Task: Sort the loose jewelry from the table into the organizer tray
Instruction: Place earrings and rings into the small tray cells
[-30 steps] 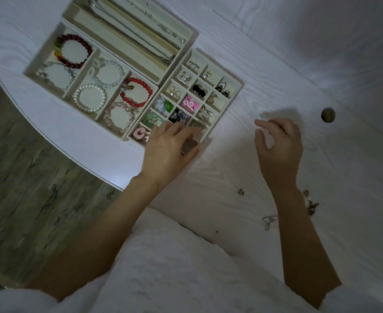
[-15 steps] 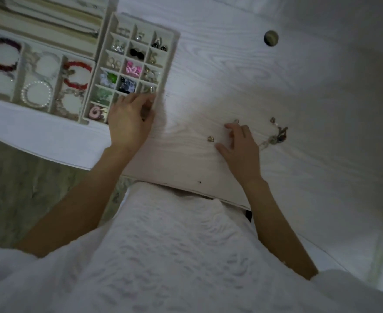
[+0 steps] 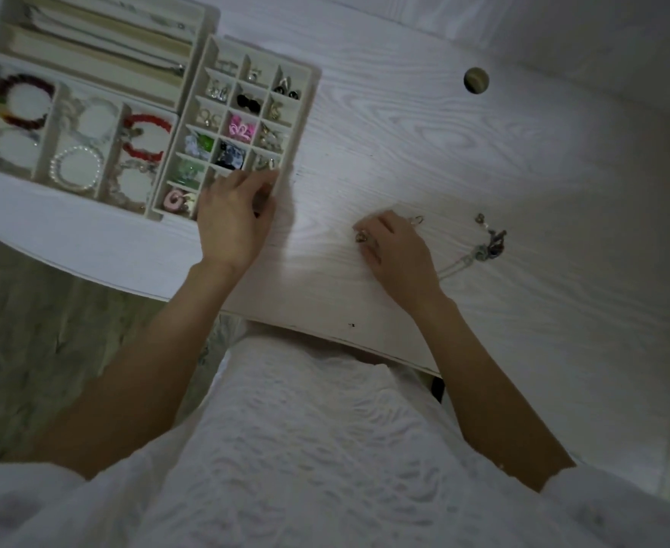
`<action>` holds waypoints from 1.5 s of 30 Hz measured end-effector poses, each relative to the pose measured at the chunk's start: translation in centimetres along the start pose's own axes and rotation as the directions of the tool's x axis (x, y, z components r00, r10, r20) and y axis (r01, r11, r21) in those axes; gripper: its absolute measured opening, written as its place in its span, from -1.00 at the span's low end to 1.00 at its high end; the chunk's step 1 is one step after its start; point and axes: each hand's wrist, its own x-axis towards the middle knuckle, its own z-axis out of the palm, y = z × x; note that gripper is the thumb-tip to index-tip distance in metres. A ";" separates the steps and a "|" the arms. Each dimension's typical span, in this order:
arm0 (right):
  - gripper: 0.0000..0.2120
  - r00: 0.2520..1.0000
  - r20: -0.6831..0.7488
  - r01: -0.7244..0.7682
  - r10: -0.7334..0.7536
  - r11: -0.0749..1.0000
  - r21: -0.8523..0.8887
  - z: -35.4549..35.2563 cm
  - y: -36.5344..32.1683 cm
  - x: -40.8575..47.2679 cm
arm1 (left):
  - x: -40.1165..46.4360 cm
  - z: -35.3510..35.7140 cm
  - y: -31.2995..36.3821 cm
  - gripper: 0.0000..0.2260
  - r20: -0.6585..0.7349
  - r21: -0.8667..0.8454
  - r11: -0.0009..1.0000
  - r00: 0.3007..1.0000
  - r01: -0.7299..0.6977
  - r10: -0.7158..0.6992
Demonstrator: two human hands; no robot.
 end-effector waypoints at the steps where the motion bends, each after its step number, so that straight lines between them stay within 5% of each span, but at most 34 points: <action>1: -0.89 1.000 0.006 0.022 -0.022 1.000 0.006 0.0 0.0 0.2 | -0.1 0.0 0.0 -0.72 -0.005 -0.001 1.000 1.000 -0.002 0.002; 7: -0.82 0.989 0.057 0.139 -0.134 0.985 -0.103 0.0 -0.2 2.5 | -0.5 0.2 -0.1 -0.69 0.000 -0.003 1.000 1.000 0.026 -0.026; 13: -0.71 0.993 0.070 0.104 -0.098 0.991 -0.081 -0.8 -1.0 5.0 | -0.6 0.3 -0.1 -0.72 -0.008 0.033 0.998 0.999 0.049 -0.049; 23: -0.94 0.998 -0.037 -0.033 0.045 0.962 0.270 -3.5 -3.8 15.1 | -0.6 -0.4 0.3 -0.70 0.002 -0.020 0.998 0.998 0.059 -0.059; 32: -0.94 0.993 0.026 0.113 -0.111 0.988 -0.105 -1.1 -4.2 22.1 | -0.4 -0.3 0.1 -0.74 -0.032 -0.035 0.998 0.998 0.056 -0.057; 45: -0.89 0.981 0.006 0.194 -0.196 0.969 -0.151 -1.9 -4.0 21.8 | 0.1 -0.7 0.1 -0.73 -0.007 -0.042 0.998 0.998 0.054 -0.055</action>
